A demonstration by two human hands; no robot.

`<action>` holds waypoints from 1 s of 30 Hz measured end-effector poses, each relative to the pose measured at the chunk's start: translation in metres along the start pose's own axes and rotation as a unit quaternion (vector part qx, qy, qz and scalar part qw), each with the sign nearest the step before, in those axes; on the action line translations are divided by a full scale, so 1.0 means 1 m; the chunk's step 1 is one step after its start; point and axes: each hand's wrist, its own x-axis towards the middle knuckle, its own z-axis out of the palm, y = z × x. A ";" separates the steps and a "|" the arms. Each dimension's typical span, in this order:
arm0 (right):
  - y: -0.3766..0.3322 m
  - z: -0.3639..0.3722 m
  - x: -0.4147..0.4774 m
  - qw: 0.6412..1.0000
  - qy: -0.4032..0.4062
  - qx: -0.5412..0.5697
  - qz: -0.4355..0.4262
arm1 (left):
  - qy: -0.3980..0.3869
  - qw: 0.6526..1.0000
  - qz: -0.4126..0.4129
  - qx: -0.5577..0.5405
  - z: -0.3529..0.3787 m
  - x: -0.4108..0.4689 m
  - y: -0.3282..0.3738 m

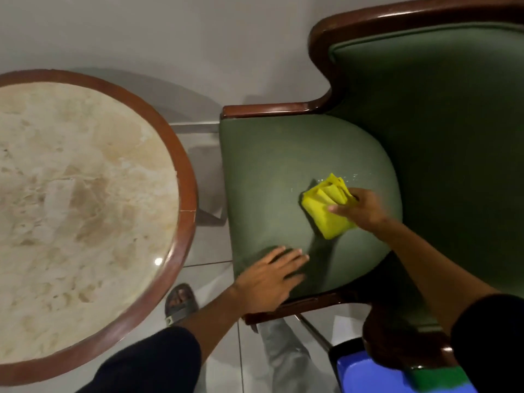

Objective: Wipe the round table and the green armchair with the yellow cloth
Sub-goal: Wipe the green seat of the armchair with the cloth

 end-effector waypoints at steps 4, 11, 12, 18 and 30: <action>0.049 -0.018 0.006 0.973 0.134 -0.179 0.049 | -0.068 0.992 0.092 0.059 0.020 0.014 -0.031; 0.088 0.022 0.031 0.943 0.156 -0.293 -0.033 | -0.048 0.985 0.149 0.071 0.041 0.014 -0.056; 0.088 0.015 0.041 0.953 0.164 -0.255 -0.013 | -0.040 0.986 0.152 0.065 0.042 0.014 -0.056; 0.033 0.047 0.061 0.946 0.242 -0.212 0.024 | -0.034 0.986 0.158 0.048 0.040 0.017 -0.061; 0.062 0.058 0.031 0.891 0.161 -0.361 -0.222 | -0.024 0.986 0.152 0.058 0.040 0.014 -0.059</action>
